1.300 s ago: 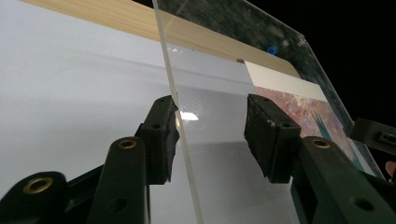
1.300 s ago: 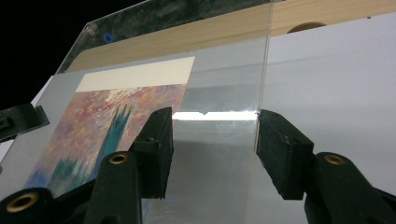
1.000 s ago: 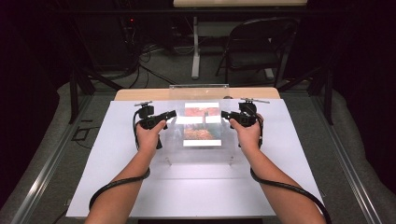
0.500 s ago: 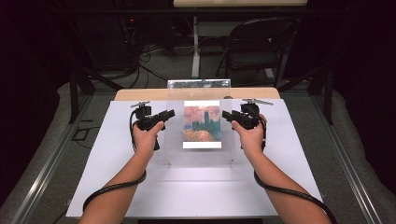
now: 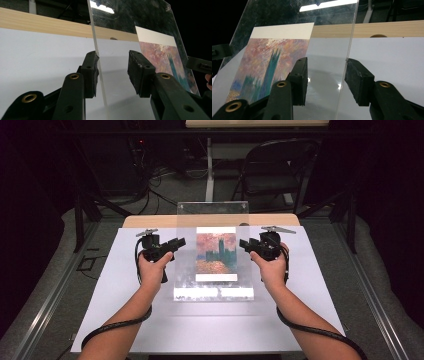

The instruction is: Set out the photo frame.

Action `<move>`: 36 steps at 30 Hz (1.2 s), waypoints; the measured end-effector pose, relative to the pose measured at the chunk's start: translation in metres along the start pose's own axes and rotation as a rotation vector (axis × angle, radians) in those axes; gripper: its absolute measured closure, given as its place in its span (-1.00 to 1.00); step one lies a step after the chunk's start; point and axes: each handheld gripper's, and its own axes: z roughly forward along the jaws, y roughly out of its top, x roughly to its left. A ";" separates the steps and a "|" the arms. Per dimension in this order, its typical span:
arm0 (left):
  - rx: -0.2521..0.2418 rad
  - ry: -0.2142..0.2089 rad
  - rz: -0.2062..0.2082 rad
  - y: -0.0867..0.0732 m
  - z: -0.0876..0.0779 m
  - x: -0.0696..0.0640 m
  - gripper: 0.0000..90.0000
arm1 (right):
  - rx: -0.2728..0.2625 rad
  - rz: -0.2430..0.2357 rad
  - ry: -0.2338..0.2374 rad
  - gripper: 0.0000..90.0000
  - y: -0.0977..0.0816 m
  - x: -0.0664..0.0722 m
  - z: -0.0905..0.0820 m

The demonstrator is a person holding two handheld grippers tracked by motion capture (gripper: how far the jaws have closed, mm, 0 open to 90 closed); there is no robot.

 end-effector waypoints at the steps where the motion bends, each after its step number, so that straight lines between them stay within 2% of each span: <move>1: 0.003 0.001 0.005 0.000 -0.001 -0.001 0.34 | 0.002 -0.002 -0.001 0.19 0.000 0.001 -0.001; 21: -0.016 -0.026 0.054 -0.001 -0.021 -0.012 0.40 | -0.025 -0.042 0.016 0.30 -0.001 0.009 -0.025; 36: -0.028 -0.044 0.113 -0.004 -0.041 -0.022 0.46 | -0.041 -0.071 0.051 0.41 -0.003 0.012 -0.045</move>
